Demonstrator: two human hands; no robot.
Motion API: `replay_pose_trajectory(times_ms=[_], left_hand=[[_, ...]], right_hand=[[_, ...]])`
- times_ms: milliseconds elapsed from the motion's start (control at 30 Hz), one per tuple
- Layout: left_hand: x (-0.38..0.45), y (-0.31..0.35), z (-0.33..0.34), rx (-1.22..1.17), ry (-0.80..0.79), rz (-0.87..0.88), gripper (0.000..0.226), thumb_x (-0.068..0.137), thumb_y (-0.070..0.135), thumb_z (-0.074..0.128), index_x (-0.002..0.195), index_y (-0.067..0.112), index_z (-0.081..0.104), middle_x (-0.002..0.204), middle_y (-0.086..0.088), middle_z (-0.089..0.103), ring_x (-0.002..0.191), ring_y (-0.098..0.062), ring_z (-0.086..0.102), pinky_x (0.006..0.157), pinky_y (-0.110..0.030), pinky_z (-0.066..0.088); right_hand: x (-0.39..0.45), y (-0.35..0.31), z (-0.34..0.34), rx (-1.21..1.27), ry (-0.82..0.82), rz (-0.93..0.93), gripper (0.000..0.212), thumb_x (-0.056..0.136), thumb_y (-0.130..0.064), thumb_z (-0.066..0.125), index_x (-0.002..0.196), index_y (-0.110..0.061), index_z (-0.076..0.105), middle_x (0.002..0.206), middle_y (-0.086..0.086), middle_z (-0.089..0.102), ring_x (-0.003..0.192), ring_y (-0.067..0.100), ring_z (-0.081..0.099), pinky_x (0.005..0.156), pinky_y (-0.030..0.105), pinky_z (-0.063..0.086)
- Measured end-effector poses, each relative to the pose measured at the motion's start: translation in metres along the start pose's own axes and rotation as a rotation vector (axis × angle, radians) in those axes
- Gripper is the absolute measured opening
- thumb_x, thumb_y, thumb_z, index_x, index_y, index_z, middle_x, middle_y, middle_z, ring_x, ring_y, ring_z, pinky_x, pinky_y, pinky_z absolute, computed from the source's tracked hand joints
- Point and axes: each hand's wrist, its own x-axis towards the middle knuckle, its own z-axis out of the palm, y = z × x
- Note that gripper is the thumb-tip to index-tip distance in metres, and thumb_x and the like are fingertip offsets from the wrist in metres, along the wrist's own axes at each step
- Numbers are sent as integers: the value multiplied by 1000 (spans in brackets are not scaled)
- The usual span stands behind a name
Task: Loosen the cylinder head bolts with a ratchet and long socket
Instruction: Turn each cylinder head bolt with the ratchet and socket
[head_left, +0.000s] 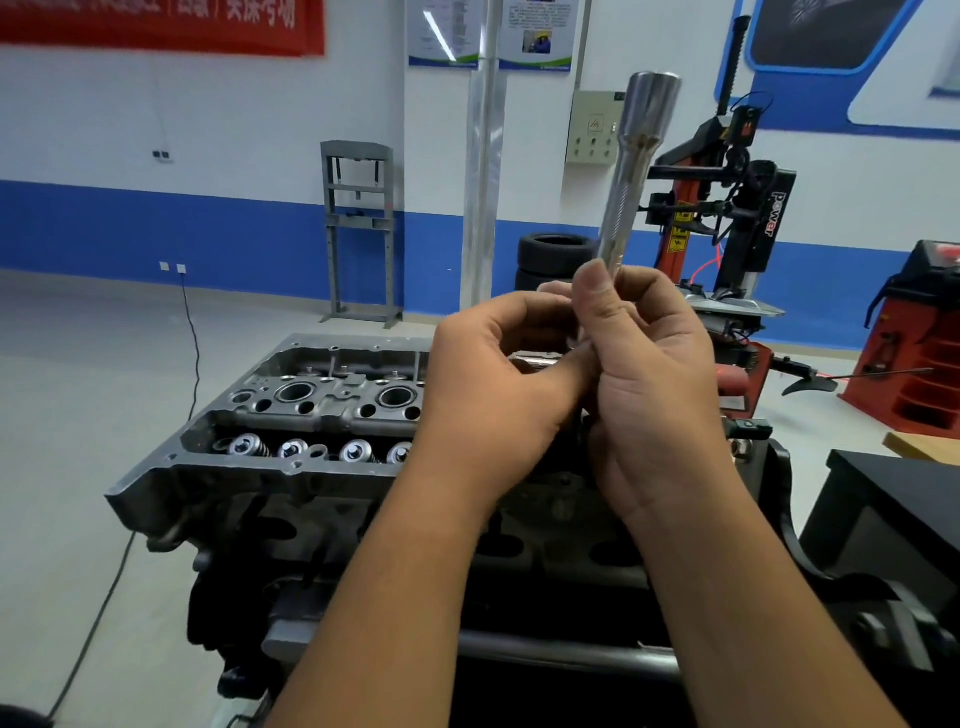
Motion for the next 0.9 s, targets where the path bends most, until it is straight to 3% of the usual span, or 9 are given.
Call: replay_pose_trajectory(times_ms=[100,167,300,433,633,767,900], left_hand=[[-2,4,-3,-123,-136,-80,24,102,8,65,123,14,75,105,-2,81,83,-11,76,66,-22,59],[-1,5,-2,-130,-114,-88,23,101,8,64,119,19,75,106,-1,81,95,-16,78,75,-26,63],[-1,3,0,-79,16,-53,21,87,4,79,103,19,76,98,-1,81,92,-11,78,74,-20,61],[0,-1,-1,-66,48,-44,23,84,5,82,106,8,76,98,-5,81,90,-15,78,75,-25,64],[-2,1,-3,-177,-128,-50,25,102,3,61,118,17,74,112,1,80,109,-11,75,92,-22,59],[0,-2,-6,-166,-62,-65,24,95,1,70,110,19,75,104,1,82,100,-12,78,84,-25,62],[-2,-4,-5,-151,34,-64,23,83,2,83,104,9,77,93,-2,82,88,-15,80,73,-22,61]], right_hand=[[0,0,-2,4,-13,1,26,84,-37,71,92,-13,66,92,7,74,87,23,71,79,44,62],[1,0,-2,8,-20,16,28,85,-39,68,91,-12,67,92,8,71,88,24,69,80,42,60],[1,1,-1,-13,-30,81,28,83,-46,69,88,-18,74,92,8,72,89,29,69,82,48,62],[1,1,1,-19,0,53,28,76,-42,78,88,-20,66,91,10,74,88,28,72,86,56,62],[1,0,-1,-51,-24,24,28,85,-43,68,87,-15,69,91,7,72,88,24,70,78,39,60],[1,1,0,-42,-36,64,28,83,-47,70,84,-19,74,91,9,71,90,28,69,80,45,61],[1,1,0,-36,-15,55,30,76,-43,78,88,-17,67,88,7,75,85,25,73,78,46,63]])
